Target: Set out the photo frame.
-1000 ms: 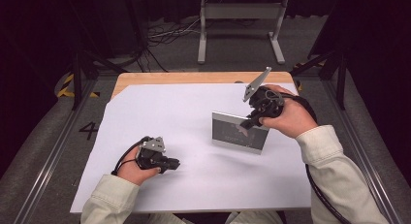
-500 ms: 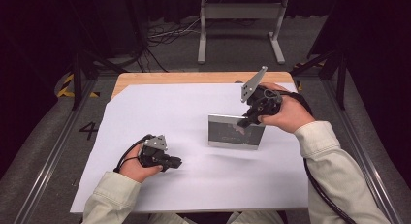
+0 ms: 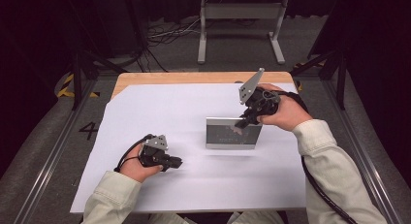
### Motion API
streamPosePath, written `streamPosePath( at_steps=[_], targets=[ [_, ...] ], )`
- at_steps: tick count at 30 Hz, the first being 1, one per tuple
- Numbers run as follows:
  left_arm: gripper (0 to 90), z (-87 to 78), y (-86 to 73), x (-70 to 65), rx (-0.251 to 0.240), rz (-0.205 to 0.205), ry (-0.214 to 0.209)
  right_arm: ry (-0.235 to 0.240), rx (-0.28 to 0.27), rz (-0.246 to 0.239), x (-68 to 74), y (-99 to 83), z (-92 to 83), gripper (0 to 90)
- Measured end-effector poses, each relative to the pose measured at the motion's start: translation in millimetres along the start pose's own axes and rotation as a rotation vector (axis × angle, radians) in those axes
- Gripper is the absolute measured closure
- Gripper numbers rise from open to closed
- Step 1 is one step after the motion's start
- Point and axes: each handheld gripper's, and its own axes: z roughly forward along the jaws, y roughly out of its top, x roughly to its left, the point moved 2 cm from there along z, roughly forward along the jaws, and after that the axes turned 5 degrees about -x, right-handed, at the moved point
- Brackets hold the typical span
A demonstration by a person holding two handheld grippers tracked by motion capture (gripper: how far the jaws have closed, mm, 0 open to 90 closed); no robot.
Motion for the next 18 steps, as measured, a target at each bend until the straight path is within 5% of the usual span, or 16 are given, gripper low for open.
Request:
streamPosePath(
  at_steps=[18],
  targets=[
    [82.2, 2.1, -1.1, -0.2, 0.006, -0.008, -0.004, 0.062, 0.030, 0.010, -9.7, -9.3, 16.9, 84.1]
  ],
)
